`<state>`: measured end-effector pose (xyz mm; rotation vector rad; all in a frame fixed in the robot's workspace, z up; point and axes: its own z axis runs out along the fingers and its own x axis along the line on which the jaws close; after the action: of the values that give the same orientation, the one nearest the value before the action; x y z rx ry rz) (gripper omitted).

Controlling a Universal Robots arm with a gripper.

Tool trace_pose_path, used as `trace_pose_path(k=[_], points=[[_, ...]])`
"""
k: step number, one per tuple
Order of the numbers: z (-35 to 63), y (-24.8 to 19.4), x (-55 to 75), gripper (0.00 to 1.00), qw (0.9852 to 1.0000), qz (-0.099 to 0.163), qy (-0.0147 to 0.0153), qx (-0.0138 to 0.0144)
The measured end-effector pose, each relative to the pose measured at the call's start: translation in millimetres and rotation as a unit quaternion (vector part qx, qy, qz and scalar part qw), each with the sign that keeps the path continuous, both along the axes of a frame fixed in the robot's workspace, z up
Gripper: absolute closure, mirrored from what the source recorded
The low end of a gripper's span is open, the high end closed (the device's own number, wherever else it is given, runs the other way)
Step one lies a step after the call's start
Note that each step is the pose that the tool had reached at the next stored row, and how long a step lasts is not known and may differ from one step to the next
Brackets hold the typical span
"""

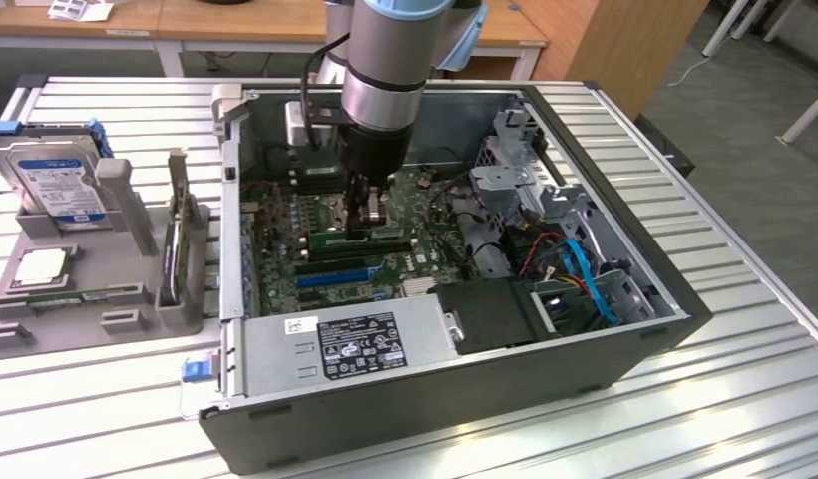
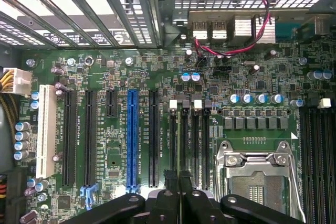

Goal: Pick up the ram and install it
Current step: 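Insert the ram into the slot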

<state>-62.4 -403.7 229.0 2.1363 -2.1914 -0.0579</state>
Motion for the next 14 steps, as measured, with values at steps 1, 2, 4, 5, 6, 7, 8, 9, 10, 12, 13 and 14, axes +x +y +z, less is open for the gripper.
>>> trace_pose_path(k=[1, 2, 4, 5, 6, 7, 8, 9, 10, 12, 13, 14], points=[[0.0, -0.1, 0.0, 0.88, 1.0, 0.0, 0.0, 0.0001], [0.0, -0.1, 0.0, 0.88, 1.0, 0.0, 0.0, 0.0], [0.0, -0.2, 0.0, 0.88, 1.0, 0.0, 0.0, 0.0], [0.0, -0.2, 0.0, 0.88, 1.0, 0.0, 0.0, 0.0], [0.0, -0.4, 0.1, 0.88, 1.0, 0.0, 0.0, 0.0], [0.0, -0.6, 0.1, 0.88, 1.0, 0.0, 0.0, 0.0], [0.0, -0.8, 0.2, 0.88, 1.0, 0.0, 0.0001, 0.0001], [0.0, -0.8, 0.2, 0.88, 1.0, 0.0, 0.0002, 0.0001], [0.1, -1.0, 0.3, 0.88, 1.0, 0.0, 0.0005, 0.0], [0.1, -1.5, 0.3, 0.88, 1.0, 0.0, 0.0006, 0.0], [0.2, -1.8, 0.4, 0.88, 1.0, 0.0, 0.0007, 0.0], [0.2, -2.0, 0.5, 0.88, 1.0, 0.0, 0.0009, 0.0]])
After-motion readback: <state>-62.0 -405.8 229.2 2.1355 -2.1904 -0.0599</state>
